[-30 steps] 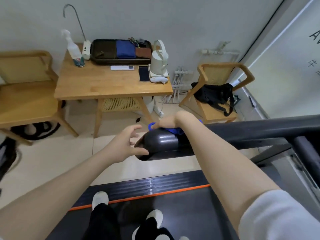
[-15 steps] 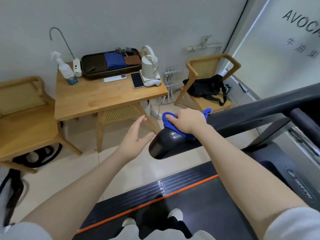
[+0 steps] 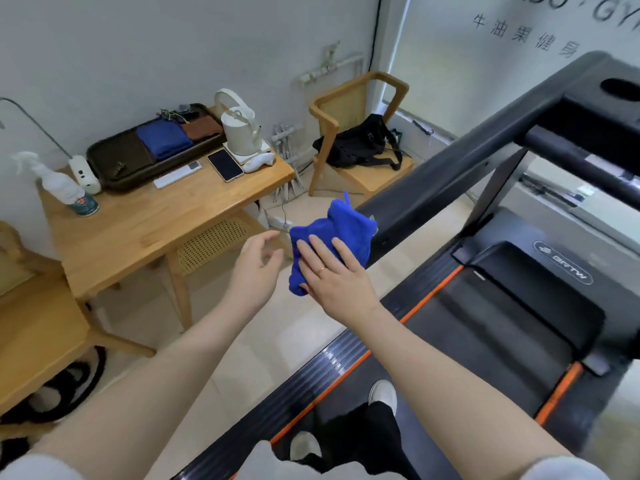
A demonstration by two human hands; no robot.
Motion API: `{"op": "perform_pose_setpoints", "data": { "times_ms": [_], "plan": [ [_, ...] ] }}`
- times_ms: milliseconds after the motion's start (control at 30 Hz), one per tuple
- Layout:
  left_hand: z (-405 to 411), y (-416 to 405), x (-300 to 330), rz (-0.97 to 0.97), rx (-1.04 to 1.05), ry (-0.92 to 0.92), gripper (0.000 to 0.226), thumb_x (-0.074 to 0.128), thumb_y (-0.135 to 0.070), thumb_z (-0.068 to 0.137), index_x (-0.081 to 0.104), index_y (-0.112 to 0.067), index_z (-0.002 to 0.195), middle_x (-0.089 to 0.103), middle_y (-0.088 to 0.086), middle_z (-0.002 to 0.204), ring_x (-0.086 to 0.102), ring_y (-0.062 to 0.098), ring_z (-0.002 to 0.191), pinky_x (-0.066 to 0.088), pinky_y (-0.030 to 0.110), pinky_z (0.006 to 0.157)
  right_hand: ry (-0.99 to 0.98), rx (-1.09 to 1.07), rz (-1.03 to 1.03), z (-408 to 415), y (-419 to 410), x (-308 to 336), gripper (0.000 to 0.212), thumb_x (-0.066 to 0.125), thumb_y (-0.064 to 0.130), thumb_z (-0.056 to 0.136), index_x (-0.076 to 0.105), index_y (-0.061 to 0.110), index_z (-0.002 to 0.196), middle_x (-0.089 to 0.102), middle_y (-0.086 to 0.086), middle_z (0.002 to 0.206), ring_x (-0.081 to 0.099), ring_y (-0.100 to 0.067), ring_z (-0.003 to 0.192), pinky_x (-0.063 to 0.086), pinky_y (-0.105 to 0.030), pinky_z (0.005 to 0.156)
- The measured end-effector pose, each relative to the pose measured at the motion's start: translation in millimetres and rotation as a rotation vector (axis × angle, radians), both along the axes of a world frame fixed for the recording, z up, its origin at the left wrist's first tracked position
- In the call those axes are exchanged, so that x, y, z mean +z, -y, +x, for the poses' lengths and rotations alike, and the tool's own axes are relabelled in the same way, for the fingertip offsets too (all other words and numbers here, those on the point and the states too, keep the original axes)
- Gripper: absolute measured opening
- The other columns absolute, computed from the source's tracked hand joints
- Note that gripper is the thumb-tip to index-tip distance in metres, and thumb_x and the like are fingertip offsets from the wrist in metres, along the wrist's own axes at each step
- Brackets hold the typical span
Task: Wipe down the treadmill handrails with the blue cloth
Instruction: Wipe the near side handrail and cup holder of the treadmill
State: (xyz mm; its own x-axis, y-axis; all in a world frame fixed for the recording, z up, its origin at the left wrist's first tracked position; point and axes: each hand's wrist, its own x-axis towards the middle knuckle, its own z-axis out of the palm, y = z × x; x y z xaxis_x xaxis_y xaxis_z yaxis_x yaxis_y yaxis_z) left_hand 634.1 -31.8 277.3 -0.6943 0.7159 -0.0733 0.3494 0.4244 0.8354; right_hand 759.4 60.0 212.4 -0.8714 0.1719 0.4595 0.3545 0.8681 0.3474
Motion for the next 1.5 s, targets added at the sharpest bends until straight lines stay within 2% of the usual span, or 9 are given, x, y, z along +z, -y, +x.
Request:
{"op": "perform_pose_setpoints", "data": {
  "times_ms": [100, 333, 533, 633, 767, 900, 1200, 1333, 1500],
  "plan": [
    [0.7, 5.2, 3.5, 0.002, -0.070, 0.020, 0.033, 0.046, -0.009, 0.093, 0.051, -0.010, 0.126, 0.051, 0.006, 0.126, 0.051, 0.009, 0.095, 0.035, -0.004, 0.067, -0.200, 0.017, -0.052, 8.5, -12.1, -1.2, 0.021, 0.063, 0.018, 0.079, 0.059, 0.019, 0.099, 0.059, -0.001, 0.131, 0.041, -0.025, 0.128, 0.013, -0.047, 0.111],
    [-4.7, 14.9, 5.8, 0.017, -0.143, 0.015, 0.029, 0.042, -0.011, 0.095, 0.054, -0.013, 0.122, 0.052, 0.002, 0.125, 0.056, 0.014, 0.104, 0.037, 0.017, 0.081, -0.757, -0.386, -0.589, -11.1, 16.1, 9.6, 0.014, 0.037, 0.016, 0.078, 0.042, 0.013, 0.091, 0.039, -0.009, 0.132, 0.033, -0.031, 0.125, 0.025, -0.042, 0.107],
    [0.5, 2.2, 15.0, -0.004, -0.263, -0.057, 0.032, 0.043, -0.015, 0.095, 0.052, -0.014, 0.125, 0.050, 0.002, 0.124, 0.049, 0.007, 0.092, 0.035, 0.009, 0.074, -1.707, -0.852, -1.723, -27.9, -5.5, 43.3, 0.037, 0.031, 0.042, 0.087, 0.044, 0.024, 0.117, 0.048, -0.001, 0.129, 0.046, -0.027, 0.116, 0.040, -0.044, 0.100],
    [6.3, -10.4, 16.7, -0.018, -0.308, -0.049, 0.037, 0.043, -0.019, 0.096, 0.047, -0.017, 0.132, 0.048, 0.002, 0.133, 0.045, 0.007, 0.108, 0.031, 0.020, 0.088, -1.705, -0.876, -2.156, -19.6, -6.7, 37.1, 0.042, 0.024, 0.048, 0.093, 0.029, 0.042, 0.134, 0.046, 0.009, 0.129, 0.049, -0.026, 0.112, 0.040, -0.043, 0.090],
    [15.1, -34.0, 20.5, -0.007, -0.317, 0.004, 0.042, 0.041, -0.020, 0.097, 0.038, -0.018, 0.139, 0.044, 0.001, 0.141, 0.043, 0.012, 0.124, 0.030, 0.020, 0.091, -1.479, -0.855, -1.960, -30.9, 13.2, 28.4, 0.063, 0.027, 0.060, 0.075, 0.033, 0.039, 0.134, 0.040, 0.001, 0.142, 0.045, -0.029, 0.126, 0.044, -0.043, 0.092],
    [20.3, -59.5, 28.3, -0.024, -0.338, 0.057, 0.048, 0.040, -0.026, 0.098, 0.029, -0.020, 0.144, 0.039, -0.001, 0.147, 0.038, 0.014, 0.132, 0.028, 0.022, 0.099, -1.399, -0.812, -1.655, -22.8, -44.8, 56.6, 0.057, 0.033, 0.039, 0.096, 0.010, 0.031, 0.148, 0.015, 0.001, 0.156, 0.022, -0.024, 0.140, 0.024, -0.050, 0.113],
    [32.4, -109.9, 31.9, -0.185, -0.464, -0.037, 0.044, 0.023, -0.036, 0.100, 0.044, -0.020, 0.136, 0.051, 0.003, 0.137, 0.045, 0.019, 0.128, 0.027, 0.027, 0.106, -1.363, -0.801, -1.649, 9.2, -124.2, 50.7, 0.058, 0.032, 0.043, 0.093, 0.006, 0.043, 0.145, 0.015, 0.002, 0.156, 0.023, -0.023, 0.140, 0.026, -0.050, 0.111],
    [13.0, -120.5, 27.3, -0.123, -0.207, 0.487, 0.068, 0.005, -0.058, 0.093, 0.059, -0.025, 0.117, 0.067, 0.007, 0.112, 0.056, 0.021, 0.115, 0.033, 0.037, 0.107, -0.753, -0.546, -1.158, 17.6, -70.0, 43.5, 0.051, 0.037, 0.035, 0.095, 0.027, 0.030, 0.145, -0.001, -0.010, 0.158, -0.001, -0.028, 0.144, 0.011, -0.043, 0.113],
    [5.9, -125.2, 25.2, -0.100, -0.100, 0.621, 0.074, 0.013, -0.065, 0.090, 0.066, -0.014, 0.096, 0.073, 0.005, 0.088, 0.066, 0.016, 0.085, 0.049, 0.030, 0.083, -0.126, -0.079, -0.612, 13.2, -73.2, 57.0, 0.043, 0.035, 0.046, 0.087, 0.064, 0.021, 0.107, 0.063, -0.004, 0.119, 0.048, -0.029, 0.123, 0.017, -0.050, 0.105]
  ]
}}
